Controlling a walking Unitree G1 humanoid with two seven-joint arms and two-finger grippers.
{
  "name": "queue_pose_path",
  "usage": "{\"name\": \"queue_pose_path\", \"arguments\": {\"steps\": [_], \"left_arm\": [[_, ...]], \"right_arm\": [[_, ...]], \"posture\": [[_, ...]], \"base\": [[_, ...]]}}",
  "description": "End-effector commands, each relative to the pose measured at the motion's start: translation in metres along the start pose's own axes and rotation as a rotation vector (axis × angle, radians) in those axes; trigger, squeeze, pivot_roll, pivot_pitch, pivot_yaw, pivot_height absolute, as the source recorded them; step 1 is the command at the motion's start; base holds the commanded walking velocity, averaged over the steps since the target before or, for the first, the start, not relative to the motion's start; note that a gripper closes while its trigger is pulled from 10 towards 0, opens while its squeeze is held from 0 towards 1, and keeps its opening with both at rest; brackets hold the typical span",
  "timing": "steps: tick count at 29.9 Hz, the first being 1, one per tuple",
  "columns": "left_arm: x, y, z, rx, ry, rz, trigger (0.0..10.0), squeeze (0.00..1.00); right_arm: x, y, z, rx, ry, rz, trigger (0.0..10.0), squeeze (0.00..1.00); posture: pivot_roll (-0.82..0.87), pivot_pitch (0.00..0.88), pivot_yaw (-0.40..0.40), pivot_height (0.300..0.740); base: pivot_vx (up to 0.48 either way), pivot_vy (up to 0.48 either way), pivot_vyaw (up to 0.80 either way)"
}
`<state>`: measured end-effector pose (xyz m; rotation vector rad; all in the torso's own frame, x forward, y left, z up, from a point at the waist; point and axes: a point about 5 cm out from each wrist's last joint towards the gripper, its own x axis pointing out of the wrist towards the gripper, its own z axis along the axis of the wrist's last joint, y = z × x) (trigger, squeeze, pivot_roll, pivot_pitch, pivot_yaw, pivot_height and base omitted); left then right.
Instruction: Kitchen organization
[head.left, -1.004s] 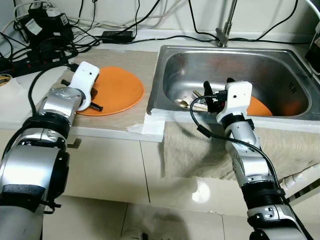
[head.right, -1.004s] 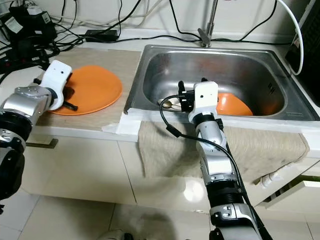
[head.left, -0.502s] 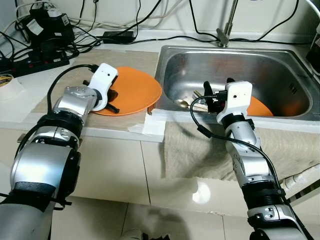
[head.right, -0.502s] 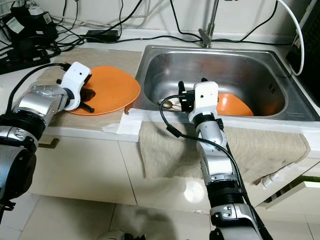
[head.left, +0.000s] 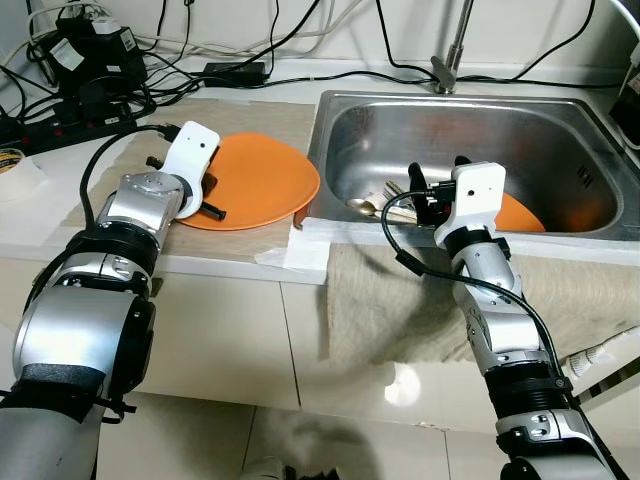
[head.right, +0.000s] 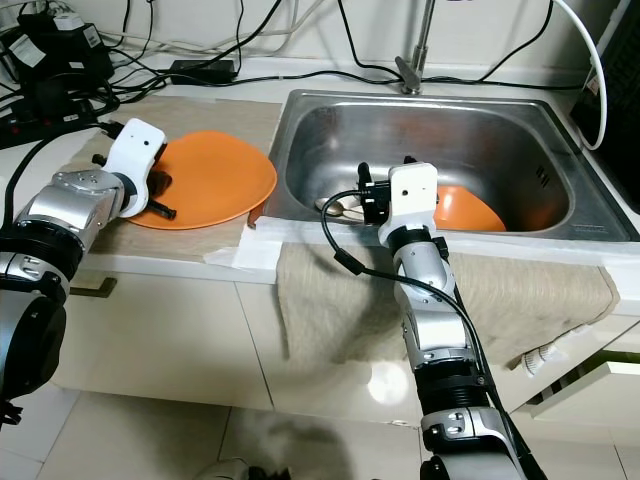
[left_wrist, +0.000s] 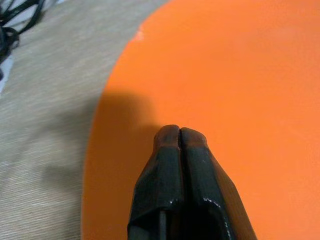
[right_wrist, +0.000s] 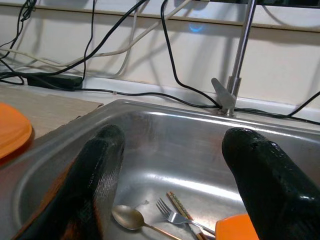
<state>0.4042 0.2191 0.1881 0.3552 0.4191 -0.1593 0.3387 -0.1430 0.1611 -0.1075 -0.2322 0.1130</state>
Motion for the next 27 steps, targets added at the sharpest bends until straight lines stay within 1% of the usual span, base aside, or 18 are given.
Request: {"name": "queue_pose_path", "arguments": {"steps": [1, 3, 5, 10, 12, 13, 14, 16, 17, 18, 21, 24, 27], "left_arm": [[-0.005, 0.005, 0.030, -0.031, -0.115, 0.020, 10.0, 0.00], [-0.007, 0.006, 0.043, -0.042, -0.158, 0.017, 10.0, 0.00], [-0.008, 0.008, 0.043, -0.035, -0.156, 0.024, 10.0, 0.00], [-0.007, 0.017, 0.027, -0.001, -0.112, 0.085, 10.0, 0.00], [-0.008, 0.022, 0.018, 0.033, -0.091, 0.127, 10.0, 0.00], [-0.008, 0.027, 0.009, 0.054, -0.064, 0.158, 10.0, 0.00], [-0.008, 0.027, 0.009, 0.054, -0.064, 0.158, 10.0, 0.00], [-0.009, 0.030, 0.003, 0.063, -0.047, 0.179, 10.0, 0.00], [-0.009, 0.030, 0.003, 0.063, -0.047, 0.179, 10.0, 0.00], [-0.009, 0.032, -0.001, 0.069, -0.036, 0.192, 10.0, 0.00], [-0.011, 0.037, -0.007, 0.087, -0.021, 0.223, 10.0, 0.00], [-0.010, 0.036, -0.009, 0.092, -0.015, 0.227, 10.0, 0.00], [-0.009, 0.035, -0.010, 0.096, -0.015, 0.224, 10.0, 0.00]], "right_arm": [[0.000, -0.002, 0.002, 0.005, -0.002, 0.002, 10.0, 0.00], [0.000, -0.002, 0.002, 0.006, 0.000, 0.003, 10.0, 0.00], [0.000, -0.002, 0.002, 0.006, 0.000, 0.003, 10.0, 0.00], [0.001, -0.002, 0.002, 0.017, 0.002, 0.004, 10.0, 0.00], [0.001, -0.003, 0.002, 0.063, 0.010, 0.001, 10.0, 0.00], [0.002, -0.003, 0.002, 0.126, 0.020, -0.003, 10.0, 0.00], [0.002, -0.003, 0.002, 0.126, 0.020, -0.003, 10.0, 0.00], [0.002, -0.004, 0.002, 0.184, 0.027, -0.005, 10.0, 0.00], [0.002, -0.004, 0.002, 0.184, 0.027, -0.005, 10.0, 0.00], [0.003, -0.006, 0.004, 0.207, 0.025, -0.007, 10.0, 0.00], [0.005, -0.009, 0.012, 0.219, 0.003, 0.012, 10.0, 0.00], [0.006, -0.009, 0.018, 0.240, -0.004, 0.060, 10.0, 0.00], [0.005, -0.009, 0.021, 0.227, 0.014, 0.127, 10.0, 0.00]], "posture": [[-0.01, 0.000, 0.045, 0.740], [-0.01, 0.000, 0.045, 0.740], [-0.01, 0.000, 0.045, 0.740], [-0.01, 0.000, 0.044, 0.740], [-0.01, 0.000, 0.042, 0.740], [-0.01, 0.000, 0.042, 0.740], [-0.01, 0.000, 0.042, 0.740], [-0.01, 0.000, 0.041, 0.740], [-0.01, 0.000, 0.041, 0.740], [-0.02, 0.000, 0.041, 0.740], [-0.02, 0.000, 0.041, 0.740], [-0.02, 0.000, 0.039, 0.740], [-0.02, 0.000, 0.039, 0.740]], "base": [[0.000, 0.000, 0.00], [0.000, 0.000, 0.00], [0.000, 0.000, 0.00], [0.000, 0.000, 0.00], [0.000, 0.000, 0.00], [0.000, 0.000, 0.00], [0.000, 0.000, 0.00], [0.000, 0.000, 0.00], [0.000, 0.000, 0.00], [0.000, 0.000, 0.00], [0.000, 0.000, 0.00], [0.000, 0.000, 0.00], [0.000, 0.000, 0.00]]}}
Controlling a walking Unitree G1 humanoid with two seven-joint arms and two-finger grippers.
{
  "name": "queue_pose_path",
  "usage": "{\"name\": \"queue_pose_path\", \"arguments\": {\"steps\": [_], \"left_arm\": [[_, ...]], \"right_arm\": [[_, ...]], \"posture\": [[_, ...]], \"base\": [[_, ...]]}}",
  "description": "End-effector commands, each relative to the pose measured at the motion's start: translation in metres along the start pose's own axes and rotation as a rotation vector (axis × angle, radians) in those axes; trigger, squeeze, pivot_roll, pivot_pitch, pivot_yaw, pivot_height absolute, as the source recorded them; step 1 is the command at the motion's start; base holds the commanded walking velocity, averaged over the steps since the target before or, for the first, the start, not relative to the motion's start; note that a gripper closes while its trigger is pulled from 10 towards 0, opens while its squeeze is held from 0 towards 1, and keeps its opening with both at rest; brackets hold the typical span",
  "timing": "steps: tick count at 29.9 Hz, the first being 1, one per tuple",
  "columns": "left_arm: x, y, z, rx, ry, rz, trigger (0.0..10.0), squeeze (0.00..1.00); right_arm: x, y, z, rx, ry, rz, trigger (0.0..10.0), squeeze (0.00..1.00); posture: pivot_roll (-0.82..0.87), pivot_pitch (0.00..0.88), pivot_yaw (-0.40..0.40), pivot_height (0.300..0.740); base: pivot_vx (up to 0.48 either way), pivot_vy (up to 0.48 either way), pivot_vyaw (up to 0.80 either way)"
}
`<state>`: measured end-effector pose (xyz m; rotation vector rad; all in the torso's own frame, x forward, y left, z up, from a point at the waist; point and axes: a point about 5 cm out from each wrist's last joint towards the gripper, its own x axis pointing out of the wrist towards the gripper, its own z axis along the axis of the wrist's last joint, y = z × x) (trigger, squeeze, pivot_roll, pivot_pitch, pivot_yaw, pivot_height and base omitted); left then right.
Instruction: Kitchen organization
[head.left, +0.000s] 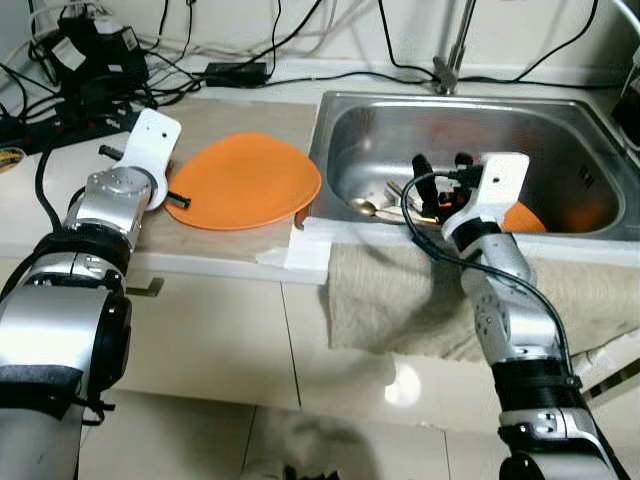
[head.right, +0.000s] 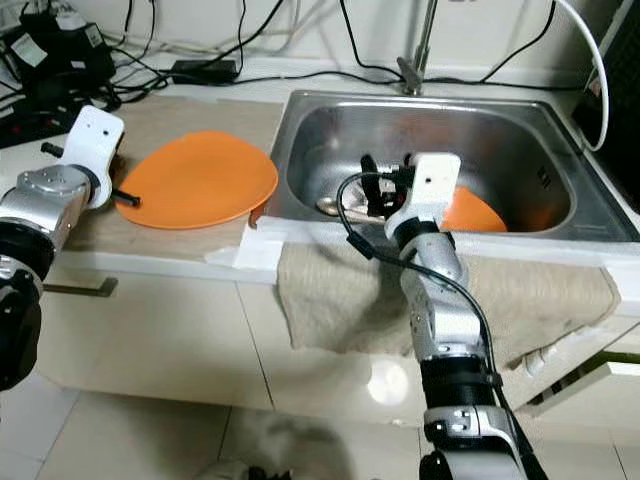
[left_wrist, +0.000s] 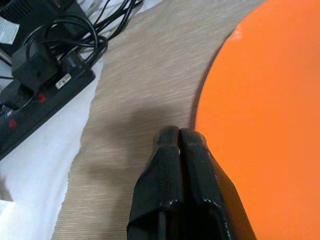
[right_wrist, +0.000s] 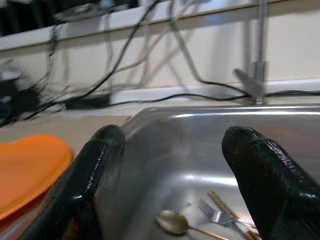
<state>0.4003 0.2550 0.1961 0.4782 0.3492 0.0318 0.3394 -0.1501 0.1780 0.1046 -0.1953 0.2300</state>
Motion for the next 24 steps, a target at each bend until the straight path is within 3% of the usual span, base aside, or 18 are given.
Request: {"name": "queue_pose_path", "arguments": {"steps": [1, 6, 7, 10, 11, 12, 13, 17, 19, 24], "left_arm": [[0.000, -0.001, -0.002, 0.014, 0.006, 0.004, 10.0, 0.00], [0.001, -0.006, 0.009, -0.028, -0.048, -0.019, 10.0, 0.00], [0.000, -0.007, 0.024, -0.139, -0.131, -0.021, 10.0, 0.00], [-0.005, -0.008, 0.057, -0.360, -0.361, -0.014, 10.0, 0.00], [-0.005, -0.008, 0.057, -0.360, -0.361, -0.014, 10.0, 0.00], [-0.013, -0.012, 0.078, -0.469, -0.528, -0.006, 10.0, 0.00], [-0.017, -0.014, 0.085, -0.501, -0.588, -0.001, 10.0, 0.00], [-0.026, -0.028, 0.090, -0.502, -0.670, 0.008, 10.0, 0.00], [-0.028, -0.046, 0.080, -0.488, -0.665, -0.015, 10.0, 0.00], [-0.032, -0.056, 0.061, -0.509, -0.666, 0.003, 10.0, 0.00]], "right_arm": [[0.001, 0.001, 0.006, 0.001, 0.004, 0.044, 10.0, 0.00], [0.000, -0.012, 0.009, -0.017, 0.020, 0.033, 10.0, 0.00], [0.000, -0.013, 0.010, -0.019, 0.012, 0.007, 10.0, 0.00], [-0.001, -0.013, 0.017, -0.101, -0.056, -0.069, 10.0, 0.00], [-0.001, -0.013, 0.017, -0.101, -0.056, -0.069, 10.0, 0.00], [-0.003, -0.015, 0.029, -0.179, -0.150, -0.152, 10.0, 0.00], [-0.003, -0.016, 0.035, -0.209, -0.192, -0.184, 10.0, 0.00], [-0.004, -0.013, 0.044, -0.269, -0.255, -0.216, 10.0, 0.00], [-0.005, -0.013, 0.042, -0.274, -0.256, -0.233, 10.0, 0.00], [-0.008, -0.010, 0.039, -0.327, -0.277, -0.216, 10.0, 0.00]], "posture": [[-0.02, 0.000, 0.039, 0.740], [-0.03, 0.000, 0.040, 0.740], [-0.03, 0.000, 0.044, 0.740], [-0.03, 0.000, 0.053, 0.740], [-0.03, 0.000, 0.053, 0.740], [-0.03, 0.000, 0.049, 0.740], [-0.03, 0.000, 0.049, 0.740], [-0.02, 0.000, 0.048, 0.740], [-0.01, 0.000, 0.045, 0.740], [-0.01, 0.000, 0.046, 0.740]], "base": [[0.000, 0.000, 0.00], [0.000, 0.000, 0.00], [0.000, 0.000, 0.00], [0.000, 0.000, 0.00], [0.000, 0.000, 0.00], [0.000, 0.000, 0.00], [0.000, 0.000, 0.00], [0.000, 0.000, 0.00], [0.000, 0.000, 0.00], [0.000, 0.000, 0.00]]}}
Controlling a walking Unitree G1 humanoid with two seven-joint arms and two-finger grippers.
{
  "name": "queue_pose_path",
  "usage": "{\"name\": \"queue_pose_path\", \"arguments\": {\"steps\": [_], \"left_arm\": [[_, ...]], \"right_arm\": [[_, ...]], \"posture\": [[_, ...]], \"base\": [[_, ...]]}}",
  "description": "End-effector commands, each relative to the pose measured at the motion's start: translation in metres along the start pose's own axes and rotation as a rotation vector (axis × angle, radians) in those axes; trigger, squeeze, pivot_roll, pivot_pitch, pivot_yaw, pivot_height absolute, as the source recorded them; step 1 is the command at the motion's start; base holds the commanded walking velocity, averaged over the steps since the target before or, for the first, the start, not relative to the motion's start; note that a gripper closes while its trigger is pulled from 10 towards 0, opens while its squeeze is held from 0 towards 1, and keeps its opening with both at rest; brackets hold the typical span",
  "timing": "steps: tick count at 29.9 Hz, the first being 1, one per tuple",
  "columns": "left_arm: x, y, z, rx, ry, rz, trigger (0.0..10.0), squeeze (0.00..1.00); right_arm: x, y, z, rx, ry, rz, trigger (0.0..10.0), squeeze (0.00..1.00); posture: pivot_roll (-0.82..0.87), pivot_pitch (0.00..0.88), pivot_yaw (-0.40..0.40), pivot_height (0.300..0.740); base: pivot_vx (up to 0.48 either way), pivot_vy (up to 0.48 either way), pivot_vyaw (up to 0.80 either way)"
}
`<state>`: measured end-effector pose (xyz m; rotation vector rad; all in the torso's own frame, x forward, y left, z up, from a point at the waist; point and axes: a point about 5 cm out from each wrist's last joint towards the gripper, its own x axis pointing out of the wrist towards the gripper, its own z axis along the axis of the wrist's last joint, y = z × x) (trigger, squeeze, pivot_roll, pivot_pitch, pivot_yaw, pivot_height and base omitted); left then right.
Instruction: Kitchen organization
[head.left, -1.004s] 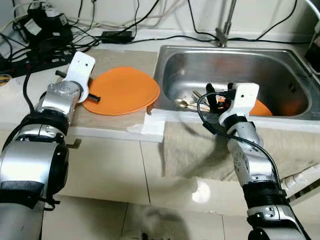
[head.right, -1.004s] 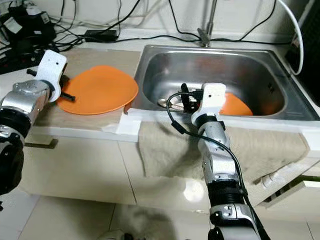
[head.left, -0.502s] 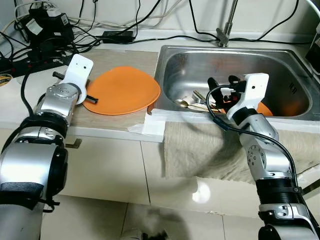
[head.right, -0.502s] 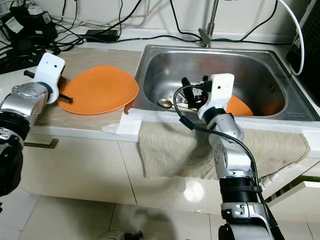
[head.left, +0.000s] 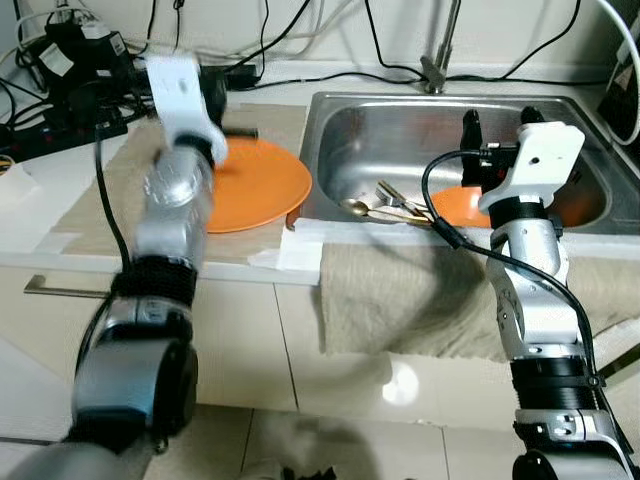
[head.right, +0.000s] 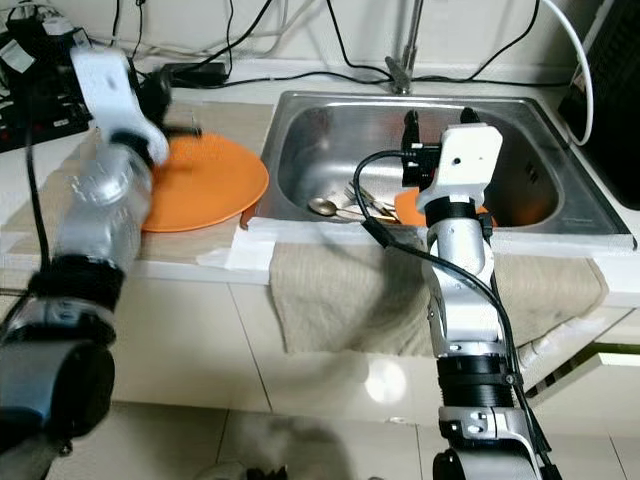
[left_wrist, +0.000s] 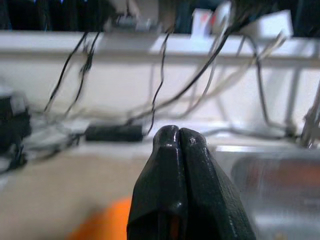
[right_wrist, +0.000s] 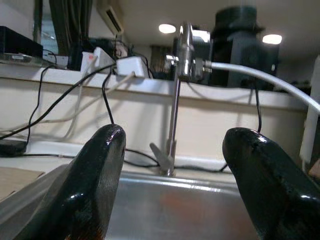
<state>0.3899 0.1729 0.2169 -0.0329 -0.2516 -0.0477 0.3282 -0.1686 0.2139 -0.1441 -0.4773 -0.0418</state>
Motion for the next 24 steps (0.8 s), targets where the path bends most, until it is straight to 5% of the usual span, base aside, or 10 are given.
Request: {"name": "queue_pose_path", "arguments": {"steps": [1, 9, 24], "left_arm": [[0.000, 0.000, 0.014, 0.000, -0.065, 0.010, 10.0, 0.00], [-0.013, -0.022, 0.017, 0.027, -0.065, -0.060, 10.0, 0.00], [-0.020, -0.034, 0.027, 0.015, -0.057, -0.062, 10.0, 0.00]], "right_arm": [[-0.002, 0.003, 0.000, -0.034, -0.022, 0.011, 10.0, 0.00], [-0.003, 0.005, -0.007, -0.026, -0.004, -0.003, 10.0, 0.00], [-0.010, 0.022, -0.023, -0.021, 0.061, 0.077, 10.0, 0.00]], "posture": [[-0.01, 0.000, 0.046, 0.740], [-0.01, 0.000, 0.041, 0.740], [0.00, 0.000, 0.039, 0.740]], "base": [[0.000, 0.000, 0.00], [0.000, 0.000, 0.00], [0.415, 0.016, 0.00]]}}
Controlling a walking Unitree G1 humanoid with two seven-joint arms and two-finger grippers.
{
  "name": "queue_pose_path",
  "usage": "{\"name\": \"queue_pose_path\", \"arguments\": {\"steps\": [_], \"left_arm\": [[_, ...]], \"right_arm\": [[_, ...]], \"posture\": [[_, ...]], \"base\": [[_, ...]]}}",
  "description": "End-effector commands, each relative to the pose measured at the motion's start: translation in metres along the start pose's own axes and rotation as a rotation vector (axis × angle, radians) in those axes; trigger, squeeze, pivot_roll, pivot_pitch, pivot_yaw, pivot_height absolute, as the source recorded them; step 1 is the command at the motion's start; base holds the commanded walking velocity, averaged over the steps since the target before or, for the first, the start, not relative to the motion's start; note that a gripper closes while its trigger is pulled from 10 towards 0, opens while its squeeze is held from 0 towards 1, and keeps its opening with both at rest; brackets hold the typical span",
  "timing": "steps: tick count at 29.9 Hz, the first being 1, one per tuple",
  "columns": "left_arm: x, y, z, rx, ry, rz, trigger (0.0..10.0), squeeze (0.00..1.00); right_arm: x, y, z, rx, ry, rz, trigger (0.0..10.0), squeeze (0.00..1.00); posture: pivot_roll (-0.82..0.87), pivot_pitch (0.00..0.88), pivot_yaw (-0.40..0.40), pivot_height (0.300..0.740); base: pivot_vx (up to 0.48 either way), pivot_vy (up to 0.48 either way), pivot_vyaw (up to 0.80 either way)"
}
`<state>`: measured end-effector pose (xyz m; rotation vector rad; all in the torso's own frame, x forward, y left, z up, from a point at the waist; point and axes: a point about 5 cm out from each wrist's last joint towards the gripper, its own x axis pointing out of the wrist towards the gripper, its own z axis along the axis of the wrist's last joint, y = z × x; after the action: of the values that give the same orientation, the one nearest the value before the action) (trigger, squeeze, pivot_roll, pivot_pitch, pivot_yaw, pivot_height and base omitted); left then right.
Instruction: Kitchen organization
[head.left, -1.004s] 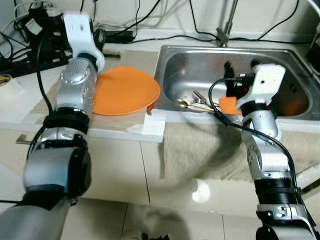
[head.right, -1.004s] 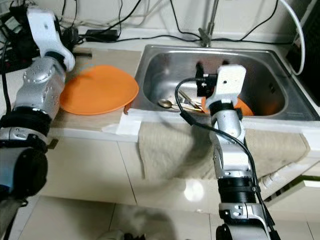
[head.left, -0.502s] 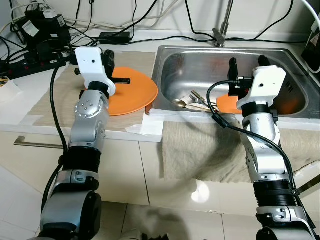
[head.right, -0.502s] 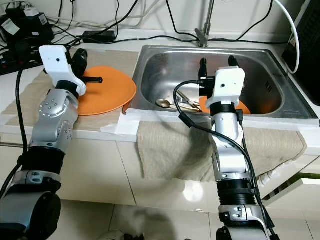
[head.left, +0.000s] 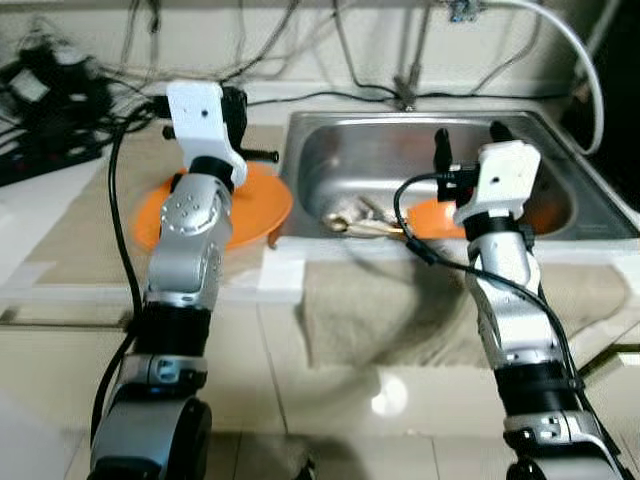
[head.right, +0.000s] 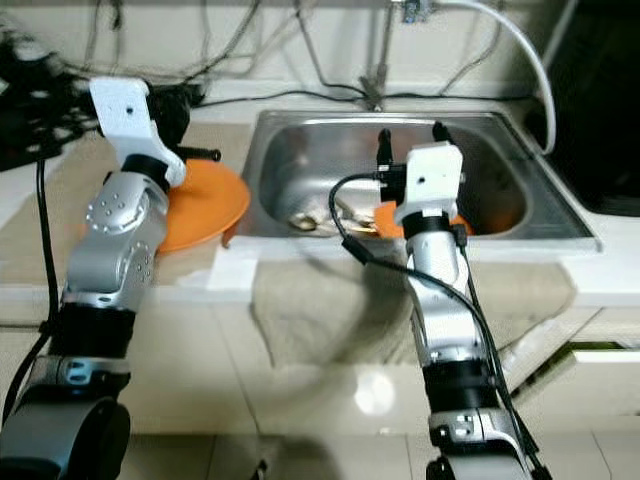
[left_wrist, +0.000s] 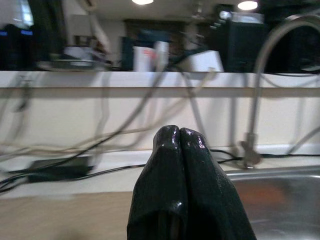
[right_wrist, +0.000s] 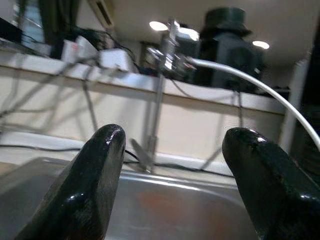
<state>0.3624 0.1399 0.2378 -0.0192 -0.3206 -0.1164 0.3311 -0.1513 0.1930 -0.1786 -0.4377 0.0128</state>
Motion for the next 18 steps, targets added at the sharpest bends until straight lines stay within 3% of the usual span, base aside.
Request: {"name": "queue_pose_path", "arguments": {"steps": [1, 5, 18], "left_arm": [[0.0002, 0.0006, 0.0010, 0.009, 0.012, 0.008, 10.0, 0.00], [-0.0004, 0.0006, 0.0007, 0.003, 0.026, 0.017, 10.0, 0.00], [-0.0007, 0.0065, 0.0000, 0.011, 0.055, 0.083, 10.0, 0.00]], "right_arm": [[-0.0021, 0.0024, -0.0056, 0.001, 0.027, 0.014, 10.0, 0.00], [-0.0026, 0.0041, -0.0080, 0.003, 0.035, 0.024, 10.0, 0.00], [-0.0047, 0.0068, -0.0131, 0.002, 0.060, 0.058, 10.0, 0.00]], "posture": [[0.00, 0.000, 0.039, 0.740], [0.00, 0.000, 0.038, 0.740], [0.00, 0.000, 0.034, 0.740]], "base": [[0.435, 0.000, 0.00], [0.402, 0.150, 0.00], [0.000, 0.000, 0.00]]}}
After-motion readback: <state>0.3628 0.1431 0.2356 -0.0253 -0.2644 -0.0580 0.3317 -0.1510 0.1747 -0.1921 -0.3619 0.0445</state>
